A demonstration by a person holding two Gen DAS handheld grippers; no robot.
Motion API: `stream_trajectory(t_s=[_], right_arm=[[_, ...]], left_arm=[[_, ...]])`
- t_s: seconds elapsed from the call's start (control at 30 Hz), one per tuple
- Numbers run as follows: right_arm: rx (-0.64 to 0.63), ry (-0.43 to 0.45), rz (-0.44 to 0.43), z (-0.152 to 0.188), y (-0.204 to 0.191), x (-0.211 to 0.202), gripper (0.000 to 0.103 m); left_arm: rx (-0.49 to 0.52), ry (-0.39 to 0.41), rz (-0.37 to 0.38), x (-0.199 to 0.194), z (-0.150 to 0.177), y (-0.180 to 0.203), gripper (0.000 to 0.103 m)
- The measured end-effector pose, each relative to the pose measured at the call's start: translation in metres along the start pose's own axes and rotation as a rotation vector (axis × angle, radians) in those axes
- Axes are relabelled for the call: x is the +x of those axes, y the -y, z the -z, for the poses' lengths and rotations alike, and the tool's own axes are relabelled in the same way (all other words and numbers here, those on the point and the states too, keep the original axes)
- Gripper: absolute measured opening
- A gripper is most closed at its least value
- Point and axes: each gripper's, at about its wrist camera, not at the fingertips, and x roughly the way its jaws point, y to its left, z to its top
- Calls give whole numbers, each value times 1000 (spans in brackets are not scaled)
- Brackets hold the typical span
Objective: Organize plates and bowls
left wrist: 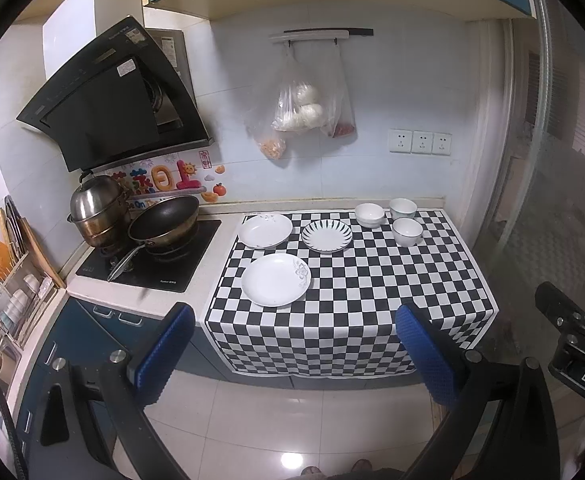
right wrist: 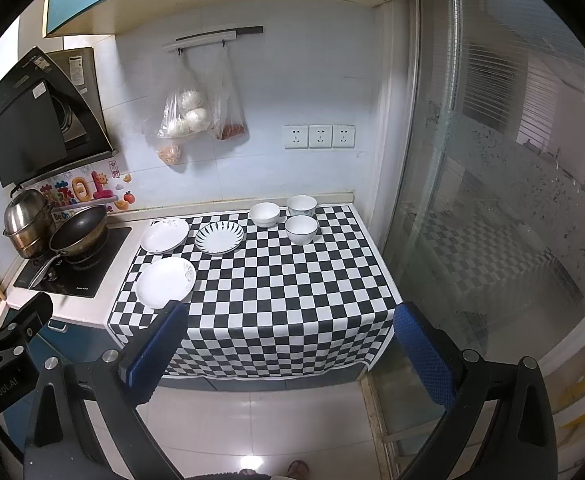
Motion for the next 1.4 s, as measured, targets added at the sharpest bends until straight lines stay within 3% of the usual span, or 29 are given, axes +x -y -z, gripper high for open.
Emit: stream_trajectory(t_s=[1.4], right_arm=[[6, 27, 4, -3, 0, -1, 103]], left_arm=[[-3, 21, -4, -3, -13, 3, 103]])
